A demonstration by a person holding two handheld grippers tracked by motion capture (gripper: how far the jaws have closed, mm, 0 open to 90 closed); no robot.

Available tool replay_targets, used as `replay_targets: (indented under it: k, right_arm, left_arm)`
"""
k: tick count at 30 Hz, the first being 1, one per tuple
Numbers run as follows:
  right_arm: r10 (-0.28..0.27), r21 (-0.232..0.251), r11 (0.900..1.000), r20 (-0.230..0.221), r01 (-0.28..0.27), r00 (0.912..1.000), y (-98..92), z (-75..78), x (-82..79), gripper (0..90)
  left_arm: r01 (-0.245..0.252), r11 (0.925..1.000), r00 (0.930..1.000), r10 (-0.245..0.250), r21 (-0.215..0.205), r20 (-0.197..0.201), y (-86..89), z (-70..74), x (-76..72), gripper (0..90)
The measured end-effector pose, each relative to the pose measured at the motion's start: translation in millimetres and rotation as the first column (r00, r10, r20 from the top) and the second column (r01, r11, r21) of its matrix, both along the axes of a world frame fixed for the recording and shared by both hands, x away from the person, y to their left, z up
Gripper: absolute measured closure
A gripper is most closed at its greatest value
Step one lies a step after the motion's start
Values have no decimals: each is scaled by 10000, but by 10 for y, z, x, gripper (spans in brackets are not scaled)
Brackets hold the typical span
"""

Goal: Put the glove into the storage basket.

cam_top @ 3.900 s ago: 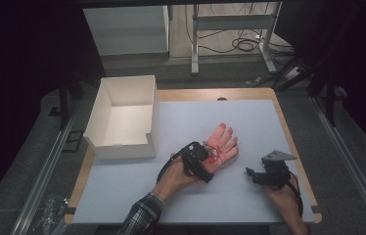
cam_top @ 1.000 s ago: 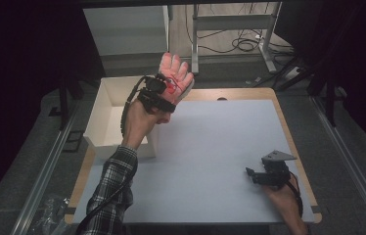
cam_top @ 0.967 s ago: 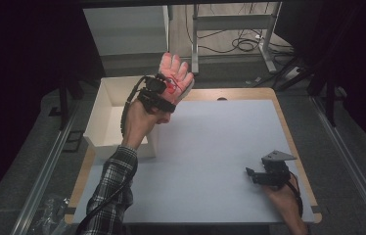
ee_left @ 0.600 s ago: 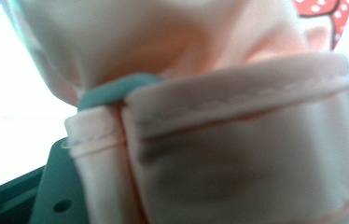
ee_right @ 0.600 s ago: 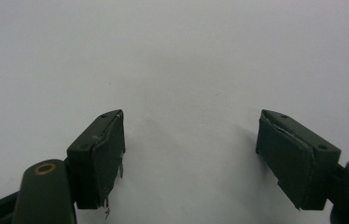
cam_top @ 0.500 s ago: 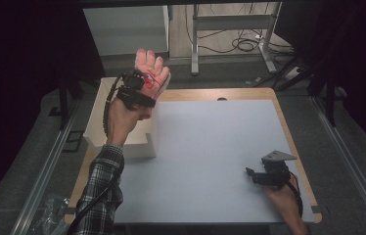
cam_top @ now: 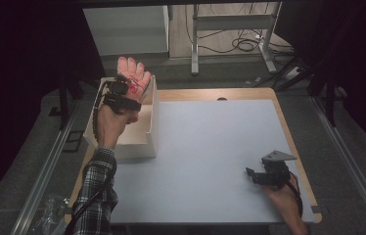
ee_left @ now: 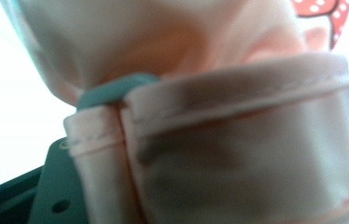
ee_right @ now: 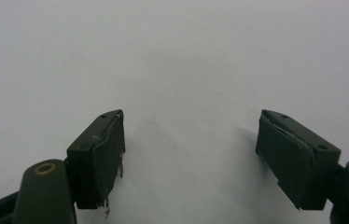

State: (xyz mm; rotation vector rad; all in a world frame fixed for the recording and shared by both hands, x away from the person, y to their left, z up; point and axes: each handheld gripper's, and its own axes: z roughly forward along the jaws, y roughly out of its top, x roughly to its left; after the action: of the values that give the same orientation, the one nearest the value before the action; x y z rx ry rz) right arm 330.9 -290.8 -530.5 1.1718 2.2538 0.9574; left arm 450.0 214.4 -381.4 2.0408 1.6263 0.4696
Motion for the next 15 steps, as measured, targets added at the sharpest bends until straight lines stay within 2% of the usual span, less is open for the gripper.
replay_targets:
  k: [6, 7, 9, 11, 14, 15]
  right_arm:
    - [1, 4, 10000, -2, -1, 10000, 0, 0, 0, 239]
    - [1, 4, 10000, -2, -1, 10000, 0, 0, 0, 239]
    - [-1, 3, 10000, -2, 1, 10000, 0, 0, 0, 239]
    - [1, 3, 10000, -1, -1, 10000, 0, 0, 0, 239]
    - [-1, 4, 10000, -2, 1, 10000, -1, 0, 0, 239]
    - [-1, 4, 10000, -2, 1, 10000, -1, 0, 0, 239]
  left_arm:
    - [-303, 9995, 9992, 302, -30, -271, 69, -232, 78, 366]
    - [-303, 9995, 9992, 302, -30, -271, 69, -232, 78, 366]
    - [-350, 9994, 9983, 351, 25, -465, 72, -353, 118, 365]
    - [-362, 9993, 9979, 361, 1, -545, 70, -383, 129, 364]
    - [-405, 9992, 9958, 404, 12, -822, 54, -552, 205, 363]
    - [-405, 9992, 9958, 404, 12, -822, 54, -552, 205, 363]
